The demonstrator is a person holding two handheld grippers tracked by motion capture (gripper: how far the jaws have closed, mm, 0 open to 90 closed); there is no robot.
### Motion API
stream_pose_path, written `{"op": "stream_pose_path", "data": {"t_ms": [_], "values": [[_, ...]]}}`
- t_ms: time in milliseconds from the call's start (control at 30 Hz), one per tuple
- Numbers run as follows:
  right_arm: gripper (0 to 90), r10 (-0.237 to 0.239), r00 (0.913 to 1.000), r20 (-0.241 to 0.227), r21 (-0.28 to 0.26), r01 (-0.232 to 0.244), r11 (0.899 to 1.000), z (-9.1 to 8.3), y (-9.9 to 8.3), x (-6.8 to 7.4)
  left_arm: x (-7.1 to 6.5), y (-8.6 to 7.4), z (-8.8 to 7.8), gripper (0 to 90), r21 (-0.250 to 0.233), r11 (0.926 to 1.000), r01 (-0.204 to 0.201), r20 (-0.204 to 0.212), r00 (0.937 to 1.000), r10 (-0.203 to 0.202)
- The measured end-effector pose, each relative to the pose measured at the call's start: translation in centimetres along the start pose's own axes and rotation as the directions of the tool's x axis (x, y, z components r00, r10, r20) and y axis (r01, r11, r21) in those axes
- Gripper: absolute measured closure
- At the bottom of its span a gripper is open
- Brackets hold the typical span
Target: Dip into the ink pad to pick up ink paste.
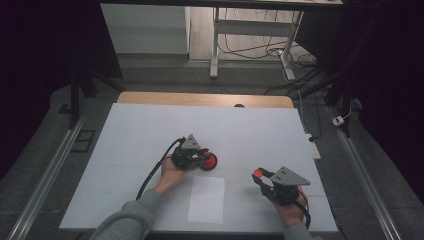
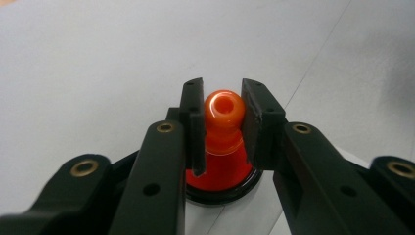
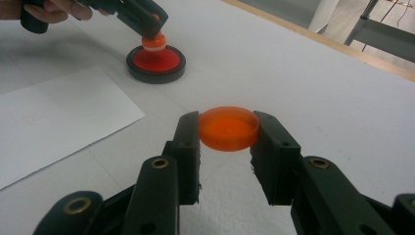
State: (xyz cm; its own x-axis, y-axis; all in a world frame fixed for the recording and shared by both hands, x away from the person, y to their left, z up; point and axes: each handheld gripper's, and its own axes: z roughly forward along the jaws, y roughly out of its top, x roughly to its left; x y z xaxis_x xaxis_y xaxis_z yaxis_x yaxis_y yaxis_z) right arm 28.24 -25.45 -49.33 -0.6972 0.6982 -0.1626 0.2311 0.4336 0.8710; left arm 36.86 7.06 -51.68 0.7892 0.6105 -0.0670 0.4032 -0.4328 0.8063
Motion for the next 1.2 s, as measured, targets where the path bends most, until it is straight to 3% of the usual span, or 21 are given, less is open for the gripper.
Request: {"op": "stream_pose_path", "data": {"t_ms": [767,900,1200], "values": [[64.2,0.000,1.0000,-0.001,-0.004,0.000,1.000,-0.02,0.03,0.04,-0.06,-0.45,0.84,72.4,0.025,0.9996,-0.016,-0.005,0.9999,0.016],[64.2,0.001,1.0000,-0.001,-0.005,-0.001,1.000,-0.05,0.03,0.02,0.06,-0.55,0.90,72.5,0.022,0.9997,-0.005,0.002,1.0000,0.005],[64.2,-0.001,1.0000,-0.002,-0.005,0.001,1.000,-0.10,0.12,0.12,-0.37,-0.54,1.05,72.9,0.030,0.9993,-0.021,-0.025,0.9994,0.022]]}}
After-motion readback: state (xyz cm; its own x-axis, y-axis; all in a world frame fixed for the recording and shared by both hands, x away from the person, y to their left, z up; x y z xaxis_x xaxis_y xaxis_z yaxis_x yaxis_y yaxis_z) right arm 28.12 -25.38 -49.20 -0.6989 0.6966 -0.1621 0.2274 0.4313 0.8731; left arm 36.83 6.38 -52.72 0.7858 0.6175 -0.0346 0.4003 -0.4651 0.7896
